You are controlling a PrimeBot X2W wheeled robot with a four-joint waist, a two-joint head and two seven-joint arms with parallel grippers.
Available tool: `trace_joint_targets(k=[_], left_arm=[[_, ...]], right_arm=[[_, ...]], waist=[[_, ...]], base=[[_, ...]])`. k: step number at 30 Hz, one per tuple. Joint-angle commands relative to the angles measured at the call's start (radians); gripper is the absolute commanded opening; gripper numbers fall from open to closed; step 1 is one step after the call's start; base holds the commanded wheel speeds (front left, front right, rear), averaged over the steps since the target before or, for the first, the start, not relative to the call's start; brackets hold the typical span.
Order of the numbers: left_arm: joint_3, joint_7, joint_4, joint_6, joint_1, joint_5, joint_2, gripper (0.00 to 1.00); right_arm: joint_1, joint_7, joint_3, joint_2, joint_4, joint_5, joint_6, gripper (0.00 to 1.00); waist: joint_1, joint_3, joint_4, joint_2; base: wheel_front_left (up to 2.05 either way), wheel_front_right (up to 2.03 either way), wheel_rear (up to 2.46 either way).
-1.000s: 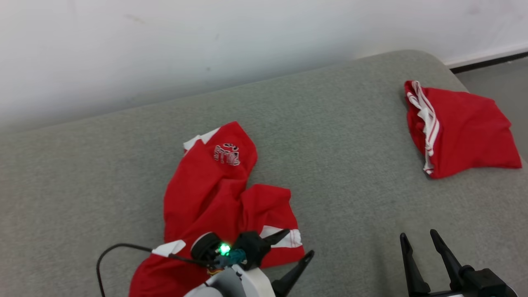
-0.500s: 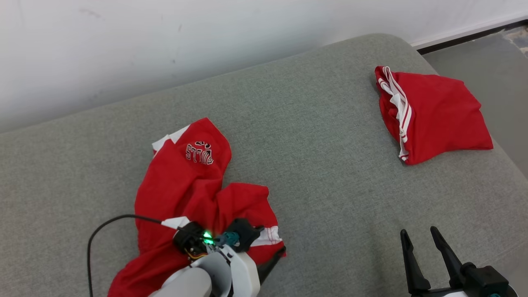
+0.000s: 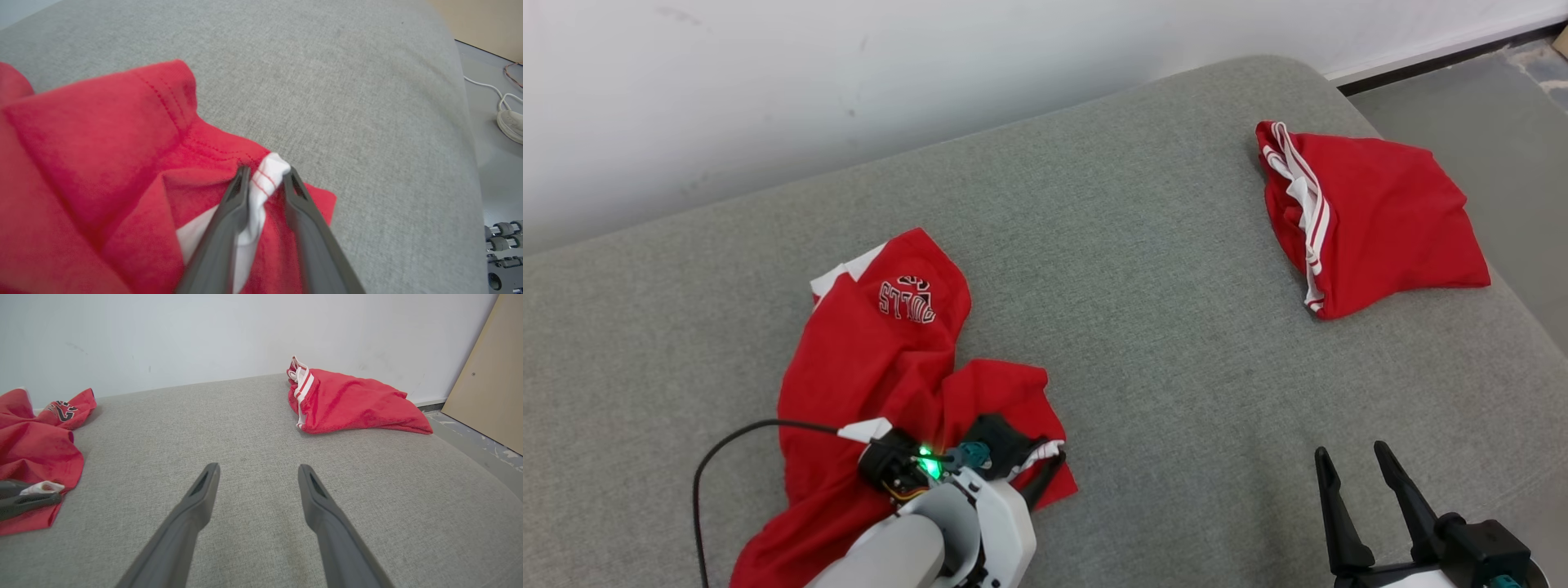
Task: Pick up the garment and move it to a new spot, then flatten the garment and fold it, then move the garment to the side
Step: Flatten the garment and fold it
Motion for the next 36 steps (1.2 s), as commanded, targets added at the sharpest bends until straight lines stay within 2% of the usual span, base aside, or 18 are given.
trace_joint_targets(k=[1,7,9,11,12,18,23,31,36], left_arm=[[-0.006,-0.003,0.011,0.001,-0.003,-0.017,0.001,0.33],[-0.004,-0.024,0.015,0.001,-0.018,-0.030,-0.005,0.31],[-0.003,-0.029,0.010,0.001,-0.023,-0.037,-0.007,0.27],[-0.004,-0.027,0.000,0.001,-0.031,-0.046,-0.007,0.06],[-0.005,-0.026,-0.006,0.001,-0.035,-0.047,-0.007,0.00],[-0.009,-0.007,-0.029,0.001,-0.038,-0.066,-0.008,0.00],[-0.008,-0.009,-0.062,0.045,-0.049,-0.047,-0.014,0.00],[-0.041,0.022,-0.177,0.157,-0.034,0.006,-0.065,0.00],[-0.096,0.059,-0.205,0.185,0.015,0.026,-0.083,0.00]], right_arm=[[-0.003,0.001,-0.002,-0.003,0.001,0.008,-0.003,1.00],[-0.001,0.001,-0.008,-0.003,0.002,0.002,-0.003,1.00],[0.000,0.001,-0.010,-0.003,0.002,-0.001,-0.003,1.00],[0.001,0.001,-0.012,-0.003,0.002,-0.004,-0.003,1.00],[0.001,0.001,-0.013,-0.003,0.001,-0.006,-0.003,1.00],[-0.001,0.001,-0.013,-0.003,0.003,-0.011,-0.003,1.00],[-0.001,0.001,-0.015,-0.003,0.004,-0.016,-0.003,1.00],[0.002,0.001,-0.009,-0.003,0.008,-0.020,-0.003,1.00],[0.003,0.001,-0.003,-0.003,0.003,-0.015,-0.003,1.00]], waist=[[0.0000,0.000,-0.001,-0.0001],[0.0000,-0.001,0.001,-0.0001],[0.0000,-0.002,0.003,-0.0001],[0.0000,-0.003,0.006,-0.0001],[0.0000,-0.004,0.008,-0.0001],[0.0000,-0.008,0.016,-0.0001],[0.0000,-0.012,0.019,-0.0001],[0.0000,-0.017,0.026,-0.0001],[0.0000,-0.010,0.026,-0.0001]], base=[[0.00,0.00,0.00],[0.00,0.00,0.00],[0.00,0.00,0.00],[0.00,0.00,0.00],[0.00,0.00,0.00],[0.00,0.00,0.00],[0.00,0.00,0.00],[0.00,0.00,0.00],[0.00,0.00,0.00]])
